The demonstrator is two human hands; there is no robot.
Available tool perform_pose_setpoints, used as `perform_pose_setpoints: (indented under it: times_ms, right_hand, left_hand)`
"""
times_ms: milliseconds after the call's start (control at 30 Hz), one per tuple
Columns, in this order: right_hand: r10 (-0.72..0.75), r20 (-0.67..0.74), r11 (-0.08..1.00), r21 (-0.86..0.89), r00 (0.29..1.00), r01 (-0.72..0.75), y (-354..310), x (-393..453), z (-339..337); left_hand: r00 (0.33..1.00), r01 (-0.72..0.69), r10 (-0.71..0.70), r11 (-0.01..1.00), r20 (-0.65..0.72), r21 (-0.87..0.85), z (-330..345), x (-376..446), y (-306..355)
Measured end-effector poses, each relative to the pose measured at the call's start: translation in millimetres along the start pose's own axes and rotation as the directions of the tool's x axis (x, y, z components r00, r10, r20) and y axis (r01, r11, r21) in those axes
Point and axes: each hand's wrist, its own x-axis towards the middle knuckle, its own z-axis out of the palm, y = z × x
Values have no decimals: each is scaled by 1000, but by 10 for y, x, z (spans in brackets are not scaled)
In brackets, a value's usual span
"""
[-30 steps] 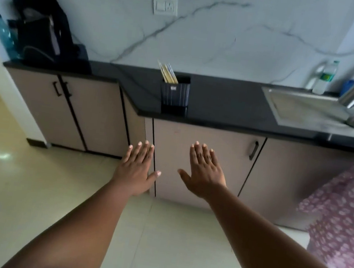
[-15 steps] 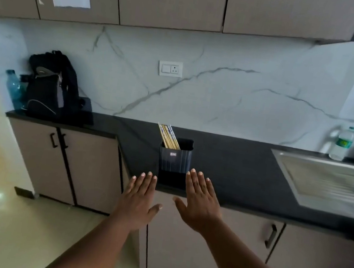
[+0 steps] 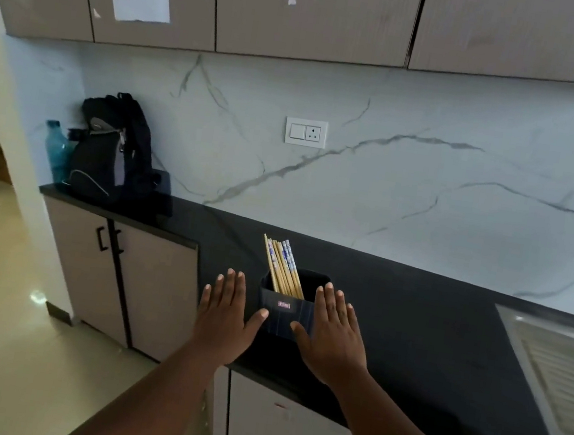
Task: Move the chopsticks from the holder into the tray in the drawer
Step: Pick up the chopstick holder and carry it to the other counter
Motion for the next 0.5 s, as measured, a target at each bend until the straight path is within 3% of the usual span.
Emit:
perform_pose_setpoints:
  times_ms: [100, 233, 367, 500]
  right_hand:
    - [81, 7, 993, 80, 997, -81, 53, 226, 149]
    - [329, 40, 893, 312, 943, -325, 131, 627, 181]
    - [525, 150, 619, 608, 838, -497, 140, 1075, 120]
    - [601, 335, 346, 710, 726, -614, 68, 1302, 268]
  left_hand:
    - [999, 10, -8, 999, 36, -50, 190, 293, -38]
    - [999, -10, 15, 992, 38, -125, 339, 791, -105]
    - [998, -10, 26, 970, 65, -243, 460, 1330, -246]
    - [982, 0, 71, 928, 175, -373, 753, 1599, -340]
